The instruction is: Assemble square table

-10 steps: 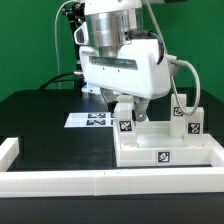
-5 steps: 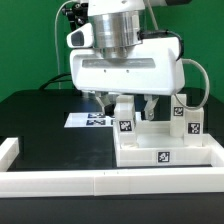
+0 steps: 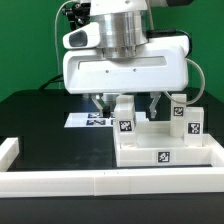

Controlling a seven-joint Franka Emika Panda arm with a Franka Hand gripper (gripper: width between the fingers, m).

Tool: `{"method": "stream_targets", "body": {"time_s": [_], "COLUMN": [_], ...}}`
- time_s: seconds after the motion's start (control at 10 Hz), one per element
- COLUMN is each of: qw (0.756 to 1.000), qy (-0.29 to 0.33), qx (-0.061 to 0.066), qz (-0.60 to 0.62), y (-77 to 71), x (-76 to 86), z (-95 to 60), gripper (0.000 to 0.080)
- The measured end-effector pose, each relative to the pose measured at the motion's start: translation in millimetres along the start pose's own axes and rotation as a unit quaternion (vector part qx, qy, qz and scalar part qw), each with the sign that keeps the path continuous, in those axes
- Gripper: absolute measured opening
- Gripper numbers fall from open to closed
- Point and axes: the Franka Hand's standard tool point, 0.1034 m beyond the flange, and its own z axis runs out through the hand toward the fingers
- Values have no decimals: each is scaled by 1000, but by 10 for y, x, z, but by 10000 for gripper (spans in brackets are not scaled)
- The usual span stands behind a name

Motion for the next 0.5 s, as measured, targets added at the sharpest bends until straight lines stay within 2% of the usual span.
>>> {"method": "stream_targets", "body": {"time_s": [0.1, 0.2, 0.3, 0.5], "qw": [1000, 1000, 1000, 1000], "qy": [0, 0, 0, -1], "qx": [0, 0, -1, -1], "qz": [2, 2, 2, 5], "y": [1, 2, 5, 6], "x": [-2, -2, -2, -1], "z": [4, 6, 7, 7], "gripper": [497, 497, 284, 290]}}
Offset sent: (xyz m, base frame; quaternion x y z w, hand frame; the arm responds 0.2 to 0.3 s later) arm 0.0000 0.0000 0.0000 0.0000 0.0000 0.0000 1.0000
